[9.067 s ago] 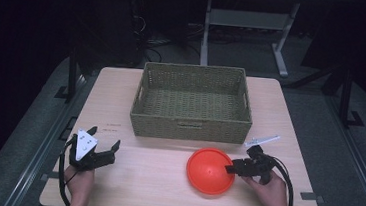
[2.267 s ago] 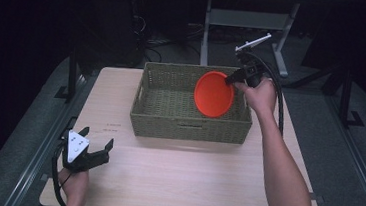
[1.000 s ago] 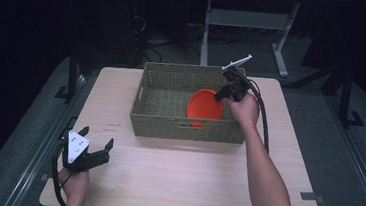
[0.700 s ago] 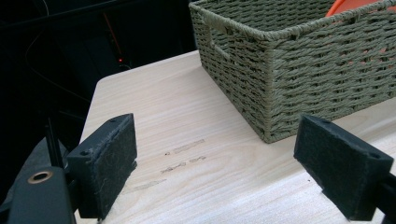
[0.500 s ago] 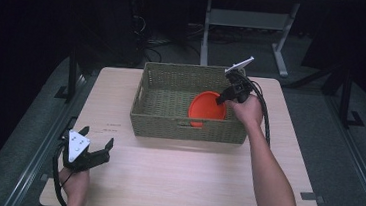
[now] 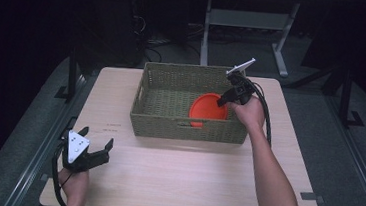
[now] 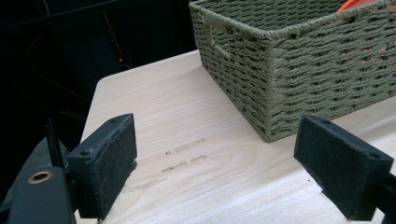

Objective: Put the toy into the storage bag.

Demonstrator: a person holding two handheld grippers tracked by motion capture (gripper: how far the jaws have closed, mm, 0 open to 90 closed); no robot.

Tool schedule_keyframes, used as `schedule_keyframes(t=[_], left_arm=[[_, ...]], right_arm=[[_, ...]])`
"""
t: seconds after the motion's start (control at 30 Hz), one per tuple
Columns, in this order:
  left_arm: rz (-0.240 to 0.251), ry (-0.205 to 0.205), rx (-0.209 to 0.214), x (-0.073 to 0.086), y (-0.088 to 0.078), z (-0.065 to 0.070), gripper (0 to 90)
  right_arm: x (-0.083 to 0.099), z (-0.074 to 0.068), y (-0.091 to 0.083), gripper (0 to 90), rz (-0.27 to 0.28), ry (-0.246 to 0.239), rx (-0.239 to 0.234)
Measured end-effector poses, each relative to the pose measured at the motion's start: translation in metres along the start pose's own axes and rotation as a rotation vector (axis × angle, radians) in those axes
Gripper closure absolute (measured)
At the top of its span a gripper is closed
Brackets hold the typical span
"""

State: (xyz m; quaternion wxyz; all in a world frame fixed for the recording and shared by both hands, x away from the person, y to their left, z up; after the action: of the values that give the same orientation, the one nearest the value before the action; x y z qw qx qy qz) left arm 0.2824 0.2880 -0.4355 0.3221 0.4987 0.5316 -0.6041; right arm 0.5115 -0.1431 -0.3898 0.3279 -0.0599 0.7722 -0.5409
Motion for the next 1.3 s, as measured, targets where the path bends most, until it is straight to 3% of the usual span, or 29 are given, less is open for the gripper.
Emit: schedule_keyframes(t=[0.03,0.1,0.47,0.67,1.17,1.3], left_arm=[[-0.004,0.002,0.001,0.000,0.000,0.000,12.7],[-0.004,0.008,0.003,0.000,0.000,0.001,12.7],[-0.003,-0.004,0.010,0.000,-0.001,0.001,12.7],[-0.005,0.009,0.012,0.000,-0.001,0.003,12.7],[0.000,-0.005,0.014,0.000,0.000,0.002,12.7],[-0.002,0.002,0.013,0.000,-0.001,0.002,12.7]], right_arm=[[0.000,0.001,-0.001,57.7,0.003,0.000,0.002],[0.001,0.002,-0.003,57.8,0.023,0.012,-0.039],[0.006,0.007,-0.004,52.5,0.007,0.016,-0.052],[0.007,0.004,-0.009,48.5,0.036,0.025,-0.085],[0.015,-0.002,-0.021,37.9,0.092,0.014,-0.132],[0.019,-0.002,-0.024,32.4,0.077,0.010,-0.137]])
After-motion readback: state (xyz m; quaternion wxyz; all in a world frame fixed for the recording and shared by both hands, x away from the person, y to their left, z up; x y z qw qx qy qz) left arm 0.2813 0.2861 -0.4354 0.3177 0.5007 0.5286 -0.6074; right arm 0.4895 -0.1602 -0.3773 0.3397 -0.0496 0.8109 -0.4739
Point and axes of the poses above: each handheld gripper's, and its own axes: y roughly forward along the jaws, x roughly out of its underside, z roughly to its right, the point moved 3 cm from there along y, roughly forward along the jaws, and after that the axes turned 8 degrees about -y, right-handed, at the moved point
